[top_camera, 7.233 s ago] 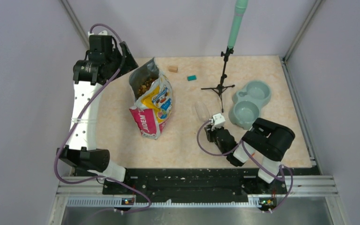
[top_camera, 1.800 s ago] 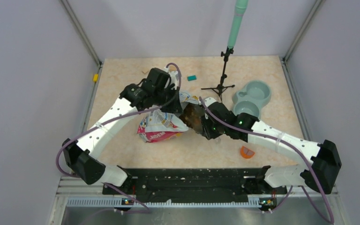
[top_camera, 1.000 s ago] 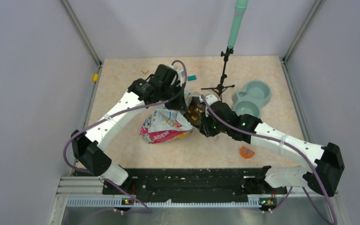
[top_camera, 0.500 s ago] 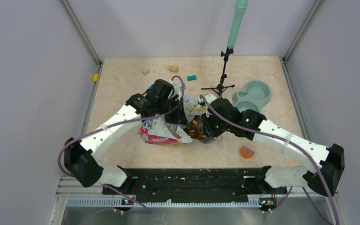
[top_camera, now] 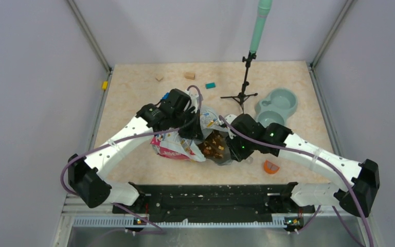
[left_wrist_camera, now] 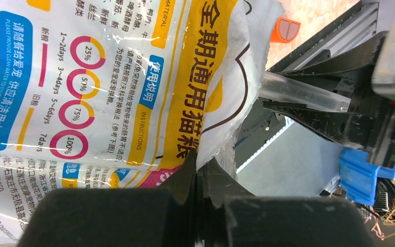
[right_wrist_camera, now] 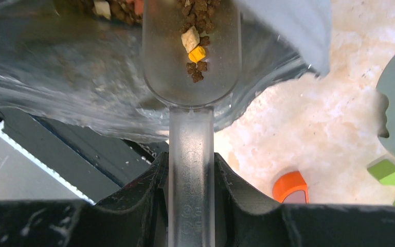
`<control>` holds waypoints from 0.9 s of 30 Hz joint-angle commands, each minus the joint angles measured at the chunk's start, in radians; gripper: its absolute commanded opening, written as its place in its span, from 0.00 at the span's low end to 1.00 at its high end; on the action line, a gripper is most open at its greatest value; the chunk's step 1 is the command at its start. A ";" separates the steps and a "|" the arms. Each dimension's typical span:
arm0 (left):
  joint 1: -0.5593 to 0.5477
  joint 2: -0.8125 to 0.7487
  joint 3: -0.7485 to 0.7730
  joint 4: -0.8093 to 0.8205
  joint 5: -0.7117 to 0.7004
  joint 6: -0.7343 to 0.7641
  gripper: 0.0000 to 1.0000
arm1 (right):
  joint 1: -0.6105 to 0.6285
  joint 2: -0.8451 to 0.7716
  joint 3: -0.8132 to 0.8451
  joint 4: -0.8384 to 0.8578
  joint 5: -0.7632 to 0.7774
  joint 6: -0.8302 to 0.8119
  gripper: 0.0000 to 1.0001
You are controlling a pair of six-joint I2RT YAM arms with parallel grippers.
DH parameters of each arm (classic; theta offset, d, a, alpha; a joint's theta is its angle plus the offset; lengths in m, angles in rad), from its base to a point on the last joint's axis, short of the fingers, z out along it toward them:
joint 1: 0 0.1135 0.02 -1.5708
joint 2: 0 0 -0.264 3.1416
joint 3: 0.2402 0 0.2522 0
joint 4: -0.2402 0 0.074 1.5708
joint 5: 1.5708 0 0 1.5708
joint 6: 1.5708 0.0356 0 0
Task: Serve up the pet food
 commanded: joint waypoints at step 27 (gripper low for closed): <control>0.224 -0.048 0.020 0.048 0.017 0.077 0.00 | 0.056 0.325 -0.019 0.715 0.080 -0.032 0.00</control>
